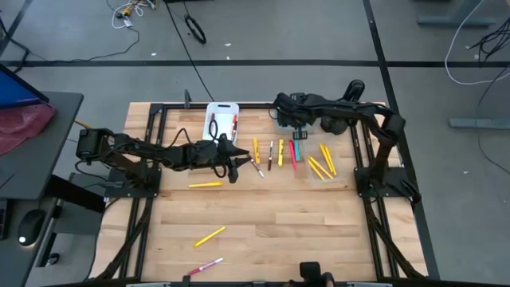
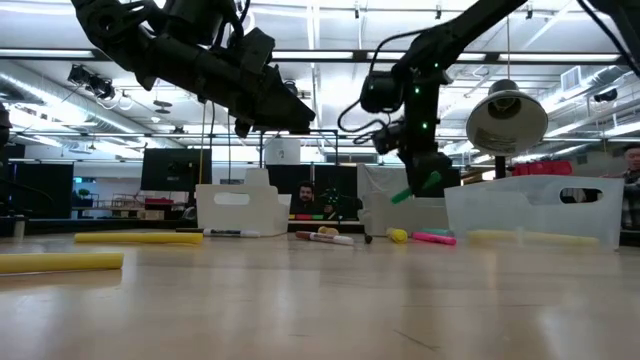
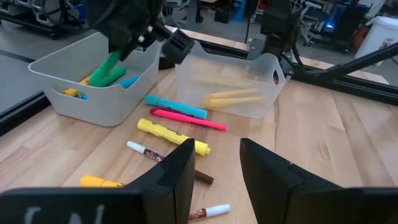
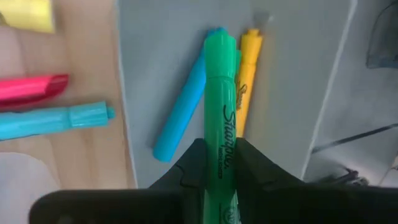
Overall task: Pick & Place Markers
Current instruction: Put the green highlighter pen into the gray bin, then put the yellow pen into the transparent bin
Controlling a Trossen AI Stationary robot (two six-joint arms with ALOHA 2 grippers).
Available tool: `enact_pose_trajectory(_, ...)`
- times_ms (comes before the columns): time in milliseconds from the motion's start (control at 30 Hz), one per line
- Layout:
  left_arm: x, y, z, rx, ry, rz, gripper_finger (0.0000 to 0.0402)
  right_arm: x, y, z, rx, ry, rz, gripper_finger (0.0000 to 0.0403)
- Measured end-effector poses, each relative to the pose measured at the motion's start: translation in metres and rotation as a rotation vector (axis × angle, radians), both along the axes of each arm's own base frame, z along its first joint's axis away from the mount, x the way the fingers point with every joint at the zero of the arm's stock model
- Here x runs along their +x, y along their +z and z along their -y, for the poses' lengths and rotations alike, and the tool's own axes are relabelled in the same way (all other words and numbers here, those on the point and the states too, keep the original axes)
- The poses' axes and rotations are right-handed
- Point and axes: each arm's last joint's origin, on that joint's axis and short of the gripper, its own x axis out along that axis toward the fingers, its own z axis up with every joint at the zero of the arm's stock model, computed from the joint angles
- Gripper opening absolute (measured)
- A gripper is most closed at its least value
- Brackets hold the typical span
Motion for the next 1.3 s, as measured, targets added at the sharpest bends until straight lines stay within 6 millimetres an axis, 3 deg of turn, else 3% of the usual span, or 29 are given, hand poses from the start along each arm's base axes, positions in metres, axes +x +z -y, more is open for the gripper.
enact_pose_trajectory(733,0.0,0.0,0.0,0.0,0.0,0.0,0.0133,-0.002,-0.011,0.016,0.17,-0.048,0.129,0.0049)
enact_pose_trajectory(1300,0.0,0.0,0.0,0.0,0.0,0.0,0.0133,-0.001,-0.011,0.019,0.179,-0.074,0.177,0.0133)
